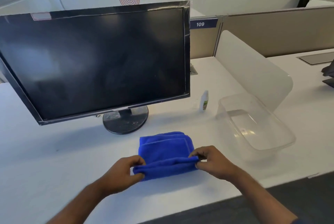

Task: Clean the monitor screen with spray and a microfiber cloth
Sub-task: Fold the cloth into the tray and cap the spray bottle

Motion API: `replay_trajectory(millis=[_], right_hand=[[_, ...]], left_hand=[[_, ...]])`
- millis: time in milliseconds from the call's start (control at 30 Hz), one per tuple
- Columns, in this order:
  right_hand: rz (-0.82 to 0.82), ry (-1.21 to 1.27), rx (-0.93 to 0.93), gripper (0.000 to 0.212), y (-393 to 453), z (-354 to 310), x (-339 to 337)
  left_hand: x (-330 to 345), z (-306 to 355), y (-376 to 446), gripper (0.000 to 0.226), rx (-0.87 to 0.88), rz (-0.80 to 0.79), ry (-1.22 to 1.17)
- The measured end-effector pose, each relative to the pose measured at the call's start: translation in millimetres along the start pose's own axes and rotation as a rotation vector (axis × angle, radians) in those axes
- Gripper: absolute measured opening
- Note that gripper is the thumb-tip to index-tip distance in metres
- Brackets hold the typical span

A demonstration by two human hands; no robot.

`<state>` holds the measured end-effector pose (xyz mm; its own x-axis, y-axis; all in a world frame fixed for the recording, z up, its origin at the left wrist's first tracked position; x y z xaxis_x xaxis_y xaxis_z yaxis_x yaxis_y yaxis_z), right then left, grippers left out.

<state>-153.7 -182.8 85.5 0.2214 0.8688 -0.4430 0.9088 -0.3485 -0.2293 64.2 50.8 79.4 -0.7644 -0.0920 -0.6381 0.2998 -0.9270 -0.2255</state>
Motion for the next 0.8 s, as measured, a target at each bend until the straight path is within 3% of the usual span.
replay_trajectory(millis=[167, 400, 633, 800], right_hand=[[0.197, 0.192, -0.013, 0.034, 23.4, -7.0, -8.5], [0.373, 0.048, 0.190, 0.033, 87.6, -10.4, -6.5], [0.362, -0.207, 0.265, 0.046, 108.4, 3.5, 9.3], [0.431, -0.423, 0.243, 0.053, 109.0, 5.9, 12.8]], left_hand=[[-5.8, -3.4, 22.2, 0.011, -0.124, 0.224, -0.271], [-4.8, -8.5, 68.1, 0.011, -0.319, 0.476, -0.201], [6.0, -15.4, 79.2, 0.009, -0.454, 0.492, -0.024], [4.9, -12.1, 81.0, 0.023, -0.505, 0.508, 0.031]])
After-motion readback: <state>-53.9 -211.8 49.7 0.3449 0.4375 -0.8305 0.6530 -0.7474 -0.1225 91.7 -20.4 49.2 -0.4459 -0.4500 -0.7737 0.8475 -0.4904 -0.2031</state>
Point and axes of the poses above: each hand's wrist, its own y-axis towards the middle knuckle, its own x-axis out of the palm, z = x × y, the point moved 2 cm from there along y, towards the middle knuckle, and after that the axes turned 3 degrees about -z, right-handed, at the moved point
